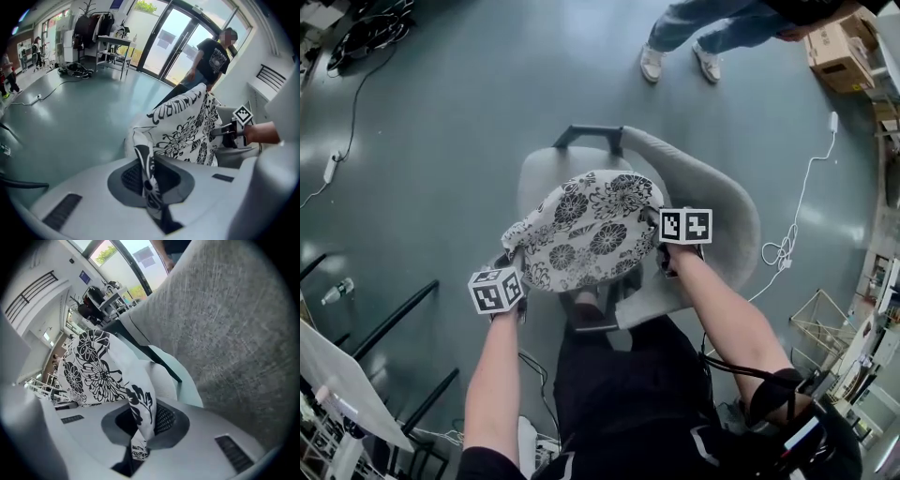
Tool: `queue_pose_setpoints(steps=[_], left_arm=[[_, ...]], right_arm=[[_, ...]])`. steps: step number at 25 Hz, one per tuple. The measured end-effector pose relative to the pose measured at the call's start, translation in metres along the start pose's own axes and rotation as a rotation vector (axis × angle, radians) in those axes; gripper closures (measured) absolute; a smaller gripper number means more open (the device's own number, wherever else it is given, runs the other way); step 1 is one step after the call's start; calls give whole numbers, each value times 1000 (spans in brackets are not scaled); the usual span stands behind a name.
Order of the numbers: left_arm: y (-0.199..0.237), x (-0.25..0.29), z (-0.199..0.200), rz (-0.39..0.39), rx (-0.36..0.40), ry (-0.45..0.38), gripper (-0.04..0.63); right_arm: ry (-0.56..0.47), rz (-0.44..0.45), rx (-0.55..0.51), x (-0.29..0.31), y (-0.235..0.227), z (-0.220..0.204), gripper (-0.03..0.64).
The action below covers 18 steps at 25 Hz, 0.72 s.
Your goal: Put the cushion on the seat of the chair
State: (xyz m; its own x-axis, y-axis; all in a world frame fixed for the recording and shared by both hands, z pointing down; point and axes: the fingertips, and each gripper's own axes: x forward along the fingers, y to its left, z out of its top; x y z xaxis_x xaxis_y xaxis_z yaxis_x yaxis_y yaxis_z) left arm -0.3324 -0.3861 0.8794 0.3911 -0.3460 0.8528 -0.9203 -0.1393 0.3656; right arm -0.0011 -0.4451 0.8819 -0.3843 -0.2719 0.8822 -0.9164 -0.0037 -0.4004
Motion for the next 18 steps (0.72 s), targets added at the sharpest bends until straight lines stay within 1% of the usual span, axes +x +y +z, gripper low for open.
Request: queue_pose_setpoints(steps=[2,4,5,6,9,13,16,18], left_arm=[[6,12,-3,10,-27,-5,577],[16,27,-4,21,-89,-13,577],[22,35,-5,37,-107,-8,577],[28,42,-6,61,-105,3,577],[39,57,-9,125,-32,32,577],[40,74,-14,124,12,56,577],[46,82,-14,138,73,75,577],[46,86,-16,148,86,74,575]], right_arm=[[17,-25,-13,13,-5,1,590],[34,-56,-15,29,-10,3,589],[44,-70,-15,40,-11,4,589],[56,-81,-20,50,-11,6,589],[85,-100,-38,74,-12,8,589],[101,-101,-56,87,-25,5,588],[113,-102,-83,101,-28,3,588],[121,-103,-84,108,-31,2,587]])
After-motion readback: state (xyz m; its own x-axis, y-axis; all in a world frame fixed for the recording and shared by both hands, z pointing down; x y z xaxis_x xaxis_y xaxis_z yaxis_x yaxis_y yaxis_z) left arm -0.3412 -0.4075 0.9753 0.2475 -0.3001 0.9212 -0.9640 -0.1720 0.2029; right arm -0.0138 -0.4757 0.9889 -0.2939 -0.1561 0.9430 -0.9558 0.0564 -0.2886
